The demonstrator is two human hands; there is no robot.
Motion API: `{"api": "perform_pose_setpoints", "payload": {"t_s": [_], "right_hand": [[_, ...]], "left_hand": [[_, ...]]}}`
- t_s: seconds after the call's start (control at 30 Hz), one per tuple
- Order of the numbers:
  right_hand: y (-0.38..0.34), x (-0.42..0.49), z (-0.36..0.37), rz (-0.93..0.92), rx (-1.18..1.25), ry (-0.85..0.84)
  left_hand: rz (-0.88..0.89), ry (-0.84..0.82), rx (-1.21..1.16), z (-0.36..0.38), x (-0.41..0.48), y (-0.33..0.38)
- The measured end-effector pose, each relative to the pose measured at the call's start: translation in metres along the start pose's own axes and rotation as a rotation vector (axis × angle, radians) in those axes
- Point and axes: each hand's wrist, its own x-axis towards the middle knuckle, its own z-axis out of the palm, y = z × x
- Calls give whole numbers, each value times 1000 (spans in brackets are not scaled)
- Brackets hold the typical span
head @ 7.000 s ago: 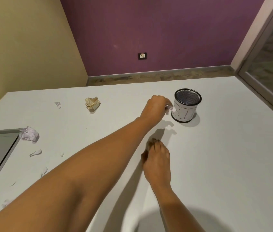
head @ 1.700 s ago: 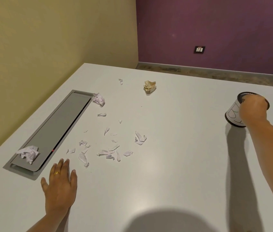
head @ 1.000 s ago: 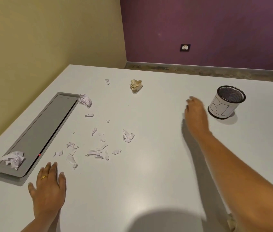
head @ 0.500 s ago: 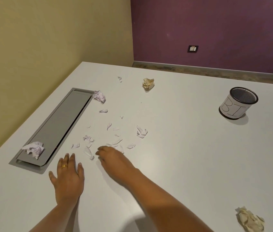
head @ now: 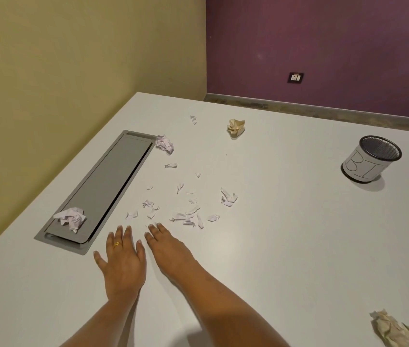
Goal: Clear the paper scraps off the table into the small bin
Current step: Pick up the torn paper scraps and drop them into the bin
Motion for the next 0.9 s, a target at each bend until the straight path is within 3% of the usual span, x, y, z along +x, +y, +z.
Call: {"api": "perform_pose_setpoints", "payload": {"t_s": [0.23,0.4,0.6,0.73,0.9], "right_hand": [[0,-13,12,-49,-164,157],[3,-21,12,-73,-172,180],[9,-37,8,26,-160,185],[25,-57,-2,122,-149,198],[60,-88,-17,249,-91,272]], "left_hand": [[7,-16,-10,-4,-1,1],[17,-15,-8,-6,-2,2],[37,8,-15,-5,-3,0],[144,63,-38,-5,-11,12],[440,42,-164,-5,-24,71]]}}
